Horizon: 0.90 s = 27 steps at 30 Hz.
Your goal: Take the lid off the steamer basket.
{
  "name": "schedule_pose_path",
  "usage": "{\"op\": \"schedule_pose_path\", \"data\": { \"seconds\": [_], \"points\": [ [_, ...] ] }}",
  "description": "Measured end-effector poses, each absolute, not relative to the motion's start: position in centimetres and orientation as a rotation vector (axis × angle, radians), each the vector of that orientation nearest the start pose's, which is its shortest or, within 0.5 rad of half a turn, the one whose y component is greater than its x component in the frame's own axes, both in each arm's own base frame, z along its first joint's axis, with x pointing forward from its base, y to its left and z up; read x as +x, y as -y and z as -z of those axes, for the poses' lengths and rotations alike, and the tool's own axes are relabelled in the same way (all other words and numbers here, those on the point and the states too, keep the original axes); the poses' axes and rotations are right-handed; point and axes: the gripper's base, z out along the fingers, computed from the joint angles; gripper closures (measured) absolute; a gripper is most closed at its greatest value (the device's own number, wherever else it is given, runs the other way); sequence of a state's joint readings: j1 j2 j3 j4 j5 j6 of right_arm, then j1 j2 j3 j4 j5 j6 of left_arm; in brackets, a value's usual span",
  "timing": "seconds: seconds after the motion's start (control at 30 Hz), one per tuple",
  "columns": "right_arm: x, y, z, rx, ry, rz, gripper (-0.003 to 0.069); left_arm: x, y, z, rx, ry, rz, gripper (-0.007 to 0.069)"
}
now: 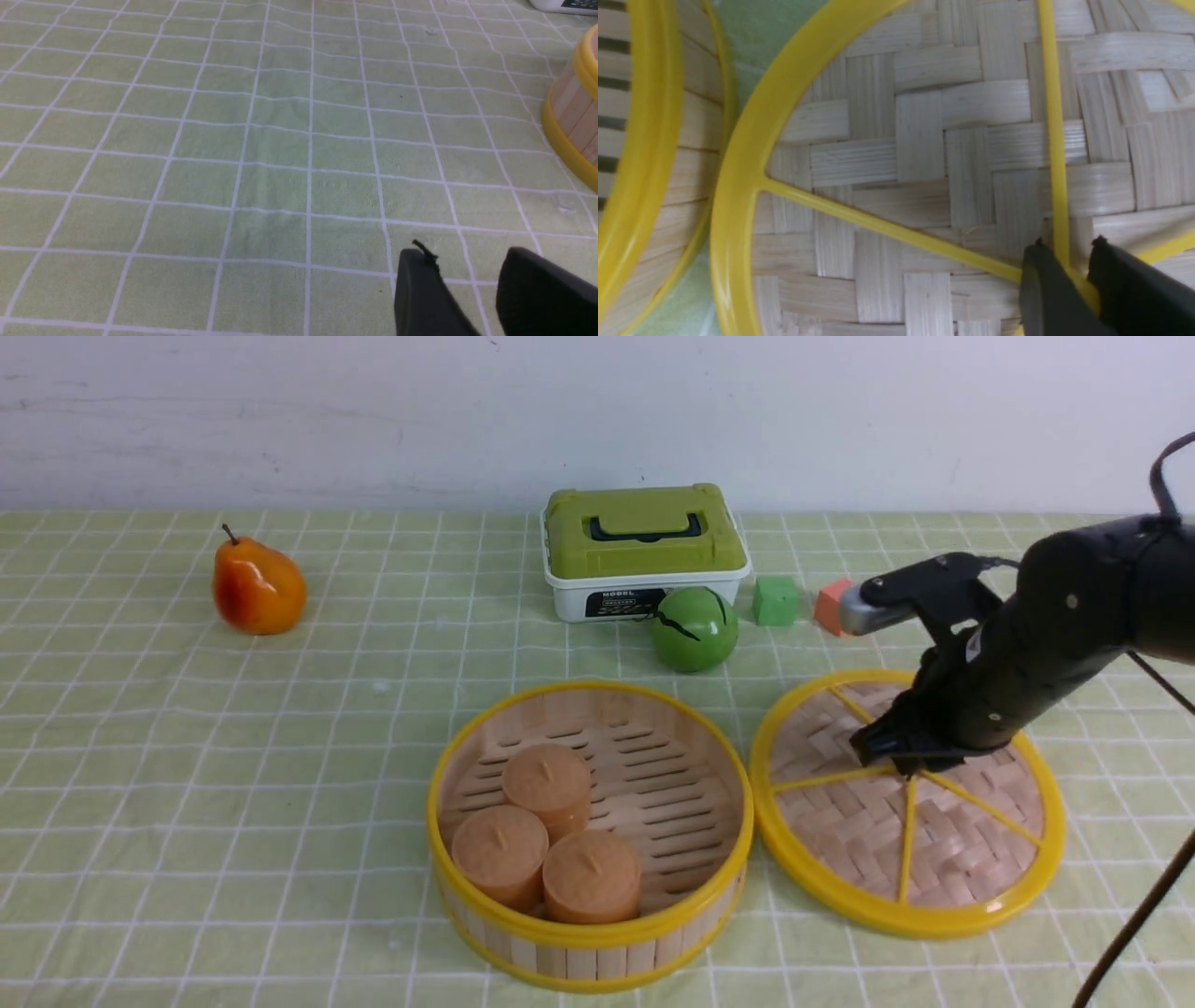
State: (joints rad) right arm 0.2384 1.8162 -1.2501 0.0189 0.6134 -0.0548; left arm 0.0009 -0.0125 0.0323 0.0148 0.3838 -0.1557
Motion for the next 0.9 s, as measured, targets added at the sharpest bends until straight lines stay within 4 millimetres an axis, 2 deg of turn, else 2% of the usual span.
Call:
{"op": "schedule_pose_path", "data": {
  "seconds": [0.13, 0.2, 0.23, 0.33, 0.4, 0.47, 0.57, 0.6, 0.63, 0.7, 0.8, 0.83, 0.87, 0.9],
  "points": [
    [37.2, -9.0, -20.1, -0.301, -2.674, -0.078, 0.0512, 5.2, -0.1, -16.9, -0.139, -1.883, 0.091, 0.0386],
    [37.1, -9.0, -20.6, -0.271, -2.667, -0.087, 0.0433, 5.2, -0.1, -16.9, -0.139, -1.883, 0.091, 0.0386],
    [37.0, -9.0, -21.4, -0.265, -2.656, -0.090, 0.0374, 5.2, -0.1, -16.9, -0.139, -1.883, 0.091, 0.0386],
    [36.3, -8.8, -23.5, -0.257, -2.623, -0.096, 0.0291, 5.2, -0.1, -16.9, -0.139, -1.883, 0.091, 0.0386],
    [34.9, -8.5, -26.7, -0.251, -2.565, -0.105, 0.0241, 5.2, -0.1, -16.9, -0.139, -1.883, 0.091, 0.0386],
    [33.0, -8.0, -30.5, -0.251, -2.464, -0.113, 0.0230, 5.2, -0.1, -16.9, -0.139, -1.883, 0.091, 0.0386],
    [29.6, -7.1, -34.8, -0.243, -2.309, -0.129, 0.0270, 5.2, -0.1, -16.9, -0.139, -1.883, 0.091, 0.0386],
    [28.1, -6.8, -35.9, -0.238, -2.259, -0.135, 0.0301, 5.2, -0.1, -16.9, -0.139, -1.883, 0.091, 0.0386],
    [27.5, -6.6, -36.5, -0.235, -2.237, -0.138, 0.0308, 5.2, -0.1, -16.9, -0.139, -1.883, 0.091, 0.0386],
    [23.4, -5.6, -38.0, -0.224, -2.128, -0.150, 0.0428, 5.2, -0.1, -16.9, -0.139, -1.883, 0.091, 0.0386],
    [18.9, -4.6, -38.0, -0.215, -2.048, -0.161, 0.0599, 5.2, -0.1, -16.9, -0.139, -1.883, 0.091, 0.0386],
    [18.6, -4.5, -38.3, -0.210, -2.036, -0.169, 0.0599, 5.2, -0.1, -16.9, -0.139, -1.883, 0.091, 0.0386],
    [16.2, -3.9, -37.8, -0.207, -2.006, -0.172, 0.0655, 5.2, -0.1, -16.9, -0.139, -1.883, 0.091, 0.0386],
    [14.5, -3.5, -37.5, -0.205, -1.980, -0.175, 0.0671, 5.2, -0.1, -16.9, -0.139, -1.883, 0.091, 0.0386]
  ]
}}
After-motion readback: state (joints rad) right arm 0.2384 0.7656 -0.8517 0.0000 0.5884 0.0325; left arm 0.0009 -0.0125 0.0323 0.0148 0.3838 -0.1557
